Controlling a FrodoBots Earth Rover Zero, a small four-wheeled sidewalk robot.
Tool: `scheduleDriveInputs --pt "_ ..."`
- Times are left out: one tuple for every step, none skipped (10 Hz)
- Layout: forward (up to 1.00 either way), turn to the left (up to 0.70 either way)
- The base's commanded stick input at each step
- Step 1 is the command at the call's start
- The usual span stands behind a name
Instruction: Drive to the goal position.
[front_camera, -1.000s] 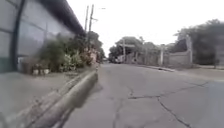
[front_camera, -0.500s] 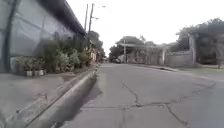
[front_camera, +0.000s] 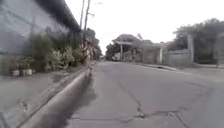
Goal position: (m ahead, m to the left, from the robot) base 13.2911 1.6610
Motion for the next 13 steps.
scheduleDriveInputs --pt "0.7 -0.13" --pt "0.7 0.0" --pt "0.7 0.0" --pt "0.7 0.0" --pt "0.7 0.0" --pt "0.7 0.0" --pt "0.7 0.0" --pt "0.7 0.0" --pt "0.7 0.0" --pt "0.7 0.0" --pt "0.7 0.0" --pt "0.7 0.0" --pt "0.7 0.0"
